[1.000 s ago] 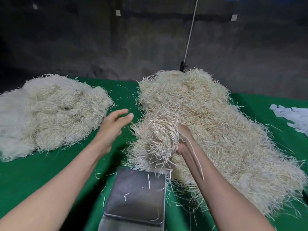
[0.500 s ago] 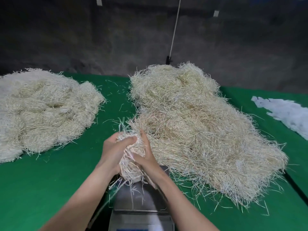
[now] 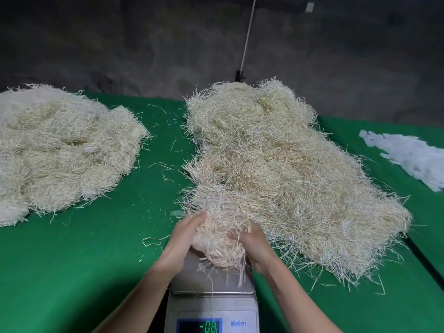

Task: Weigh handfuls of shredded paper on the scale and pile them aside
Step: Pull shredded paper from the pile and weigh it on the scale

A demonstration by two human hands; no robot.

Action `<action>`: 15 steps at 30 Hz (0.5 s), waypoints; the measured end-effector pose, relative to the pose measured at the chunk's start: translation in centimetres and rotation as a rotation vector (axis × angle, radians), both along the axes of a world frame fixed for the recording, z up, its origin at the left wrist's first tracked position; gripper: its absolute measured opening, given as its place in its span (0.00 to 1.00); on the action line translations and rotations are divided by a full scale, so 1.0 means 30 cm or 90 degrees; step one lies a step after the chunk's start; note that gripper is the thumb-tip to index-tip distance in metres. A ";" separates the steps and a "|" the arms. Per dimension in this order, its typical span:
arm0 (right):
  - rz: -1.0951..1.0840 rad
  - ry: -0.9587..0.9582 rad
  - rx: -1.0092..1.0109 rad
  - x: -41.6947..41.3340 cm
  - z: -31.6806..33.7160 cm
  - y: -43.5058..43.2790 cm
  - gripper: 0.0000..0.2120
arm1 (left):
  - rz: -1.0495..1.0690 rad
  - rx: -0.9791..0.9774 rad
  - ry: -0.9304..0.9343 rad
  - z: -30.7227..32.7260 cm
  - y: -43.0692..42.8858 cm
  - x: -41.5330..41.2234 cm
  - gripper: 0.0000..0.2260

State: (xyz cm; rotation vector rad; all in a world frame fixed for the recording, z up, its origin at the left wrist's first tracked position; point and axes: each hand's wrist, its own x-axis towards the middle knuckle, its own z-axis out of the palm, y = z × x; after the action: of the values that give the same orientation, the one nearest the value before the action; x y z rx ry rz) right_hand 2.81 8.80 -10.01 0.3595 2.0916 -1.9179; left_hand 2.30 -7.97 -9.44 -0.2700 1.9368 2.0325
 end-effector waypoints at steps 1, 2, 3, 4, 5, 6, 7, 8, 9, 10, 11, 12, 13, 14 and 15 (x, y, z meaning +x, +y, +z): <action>0.013 -0.001 0.043 0.003 -0.015 0.013 0.28 | -0.023 -0.025 0.019 -0.015 -0.013 0.005 0.21; 0.025 0.004 0.077 0.007 -0.029 0.022 0.33 | -0.031 -0.071 0.053 -0.031 -0.024 0.012 0.17; 0.043 0.026 0.116 0.012 -0.037 0.028 0.36 | -0.026 -0.127 0.089 -0.048 -0.030 0.017 0.14; 0.062 0.051 0.146 0.016 -0.043 0.030 0.38 | -0.014 -0.171 0.116 -0.059 -0.031 0.022 0.13; 0.086 0.077 0.173 0.019 -0.047 0.035 0.39 | 0.003 -0.191 0.133 -0.064 -0.029 0.027 0.13; 0.106 0.095 0.204 0.024 -0.051 0.042 0.38 | 0.021 -0.190 0.147 -0.068 -0.029 0.032 0.14; 0.125 0.112 0.234 0.027 -0.054 0.049 0.37 | 0.036 -0.180 0.162 -0.075 -0.030 0.037 0.15; 0.136 0.119 0.250 0.030 -0.054 0.056 0.36 | 0.046 -0.169 0.181 -0.082 -0.033 0.041 0.17; 0.140 0.129 0.251 0.030 -0.056 0.063 0.33 | 0.052 -0.161 0.200 -0.089 -0.036 0.046 0.21; 0.139 0.143 0.245 0.031 -0.054 0.065 0.29 | 0.051 -0.159 0.214 -0.093 -0.039 0.051 0.25; 0.133 0.157 0.234 0.030 -0.054 0.065 0.26 | 0.044 -0.162 0.227 -0.098 -0.042 0.059 0.30; 0.121 0.167 0.220 0.029 -0.056 0.064 0.24 | 0.034 -0.178 0.242 -0.106 -0.046 0.067 0.33; 0.115 0.176 0.212 0.027 -0.059 0.061 0.23 | 0.021 -0.219 0.262 -0.114 -0.051 0.073 0.33; 0.117 0.185 0.216 0.029 -0.058 0.060 0.23 | 0.004 -0.288 0.285 -0.123 -0.058 0.076 0.30; 0.130 0.191 0.232 0.031 -0.054 0.058 0.23 | -0.019 -0.361 0.303 -0.131 -0.067 0.078 0.27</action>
State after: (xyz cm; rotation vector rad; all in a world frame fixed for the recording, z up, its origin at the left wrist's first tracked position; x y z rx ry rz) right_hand 3.73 10.54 -11.64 -0.0786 2.5632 -1.5484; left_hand 4.63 -9.97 -13.36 0.1362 2.7686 1.5788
